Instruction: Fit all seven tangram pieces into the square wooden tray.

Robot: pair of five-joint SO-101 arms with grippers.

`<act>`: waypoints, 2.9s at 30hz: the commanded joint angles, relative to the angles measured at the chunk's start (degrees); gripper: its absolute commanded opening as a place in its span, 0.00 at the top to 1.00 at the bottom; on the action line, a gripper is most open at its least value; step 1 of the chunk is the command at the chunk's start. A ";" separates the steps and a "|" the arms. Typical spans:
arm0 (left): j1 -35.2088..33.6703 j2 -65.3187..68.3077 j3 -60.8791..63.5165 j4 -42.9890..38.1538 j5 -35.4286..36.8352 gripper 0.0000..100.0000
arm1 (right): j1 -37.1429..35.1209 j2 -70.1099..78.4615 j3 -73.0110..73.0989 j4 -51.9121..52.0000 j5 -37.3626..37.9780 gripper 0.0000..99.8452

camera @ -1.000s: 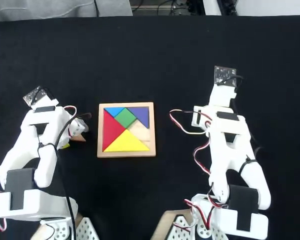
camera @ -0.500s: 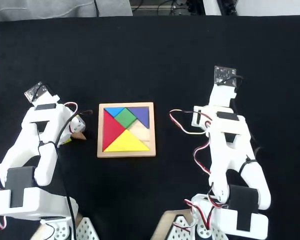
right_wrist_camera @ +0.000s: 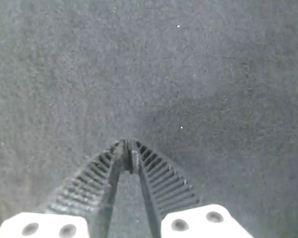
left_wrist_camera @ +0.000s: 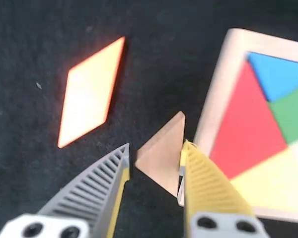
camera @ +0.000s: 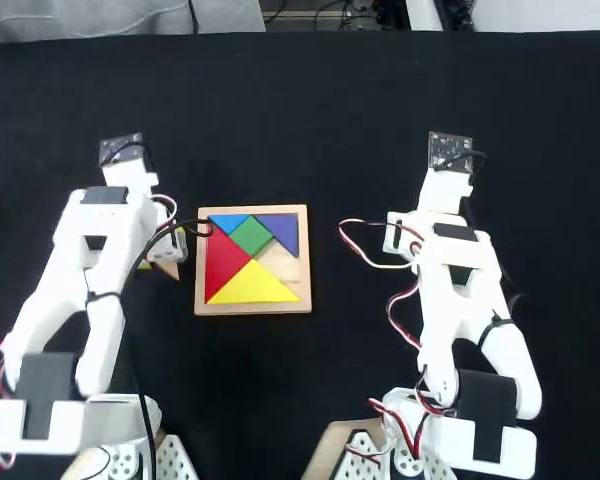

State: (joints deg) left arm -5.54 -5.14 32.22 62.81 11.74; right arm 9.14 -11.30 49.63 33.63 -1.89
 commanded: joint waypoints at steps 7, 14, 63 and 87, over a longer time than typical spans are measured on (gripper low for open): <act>18.95 -14.07 -3.47 1.14 -12.84 0.83 | -0.53 -2.77 -4.35 -0.70 0.18 0.99; 27.65 -5.10 -4.88 -6.42 1.49 0.83 | -0.44 -2.86 -4.35 -0.70 0.18 0.99; 35.21 13.01 -14.20 -11.43 15.12 0.71 | -0.53 -3.21 -4.35 -0.70 0.18 0.99; 31.60 5.71 -16.66 -4.92 10.11 0.71 | -0.53 -3.21 -4.44 -0.70 0.18 0.99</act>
State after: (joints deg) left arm 28.22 9.89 20.79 52.44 26.24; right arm 9.14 -11.30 49.63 33.63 -1.89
